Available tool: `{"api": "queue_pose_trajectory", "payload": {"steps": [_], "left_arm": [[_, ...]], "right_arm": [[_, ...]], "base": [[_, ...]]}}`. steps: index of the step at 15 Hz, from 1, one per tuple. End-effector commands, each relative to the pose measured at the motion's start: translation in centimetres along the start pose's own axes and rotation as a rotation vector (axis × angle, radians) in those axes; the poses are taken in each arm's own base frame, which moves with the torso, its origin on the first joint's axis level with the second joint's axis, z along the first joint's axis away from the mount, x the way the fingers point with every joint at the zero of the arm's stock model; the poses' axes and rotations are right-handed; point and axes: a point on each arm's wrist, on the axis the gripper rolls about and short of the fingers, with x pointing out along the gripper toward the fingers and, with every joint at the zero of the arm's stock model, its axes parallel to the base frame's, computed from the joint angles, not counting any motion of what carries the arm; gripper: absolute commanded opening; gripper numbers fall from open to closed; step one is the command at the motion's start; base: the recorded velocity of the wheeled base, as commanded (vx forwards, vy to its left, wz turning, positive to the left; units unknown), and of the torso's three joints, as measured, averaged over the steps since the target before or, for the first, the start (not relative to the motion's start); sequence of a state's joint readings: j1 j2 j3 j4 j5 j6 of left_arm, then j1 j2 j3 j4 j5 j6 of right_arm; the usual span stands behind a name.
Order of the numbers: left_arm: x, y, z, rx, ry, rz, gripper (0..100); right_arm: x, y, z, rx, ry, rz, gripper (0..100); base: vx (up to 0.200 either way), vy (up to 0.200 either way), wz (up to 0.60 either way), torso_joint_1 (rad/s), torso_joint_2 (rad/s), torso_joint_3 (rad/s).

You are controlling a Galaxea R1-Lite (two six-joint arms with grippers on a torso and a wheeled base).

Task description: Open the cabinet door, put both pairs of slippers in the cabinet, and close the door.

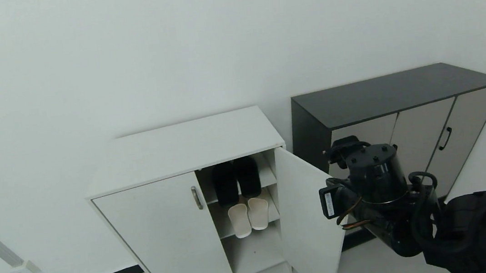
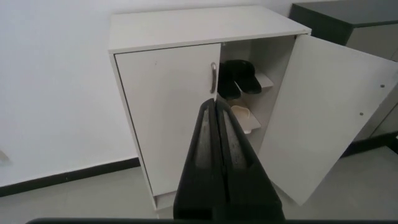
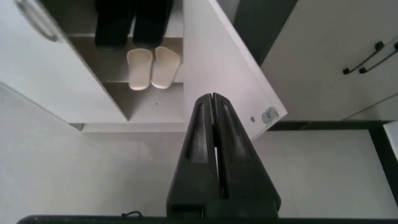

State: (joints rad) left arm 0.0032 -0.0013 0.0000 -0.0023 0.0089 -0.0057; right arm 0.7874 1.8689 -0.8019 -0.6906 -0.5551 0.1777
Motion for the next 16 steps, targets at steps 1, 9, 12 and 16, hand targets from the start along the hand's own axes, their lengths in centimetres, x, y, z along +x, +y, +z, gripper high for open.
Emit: {"api": "queue_pose_trajectory", "payload": {"steps": [1,9,12,16], "left_arm": [[0.0,0.0,0.0,-0.002,0.001,0.0,0],[0.0,0.0,0.0,0.003,0.001,0.0,0],[0.0,0.0,0.0,0.003,0.001,0.0,0],[0.0,0.0,0.0,0.001,0.001,0.002,0]], "right_arm": [[0.3,0.1,-0.3,-0.004,0.007,-0.003,0],[6.6,-2.7,1.0,0.069,-0.03,-0.108,0],[9.1,-4.9,2.6,0.087,0.01,-0.1,0],[11.6,-5.9,3.0,0.102,0.016,-0.103,0]], "base": [[-0.2,0.0,0.0,0.007,0.0,0.002],[-0.05,0.0,0.0,0.001,0.0,0.001],[0.0,0.0,0.0,0.0,0.0,0.0],[0.0,0.0,0.0,0.0,0.0,0.0]]}}
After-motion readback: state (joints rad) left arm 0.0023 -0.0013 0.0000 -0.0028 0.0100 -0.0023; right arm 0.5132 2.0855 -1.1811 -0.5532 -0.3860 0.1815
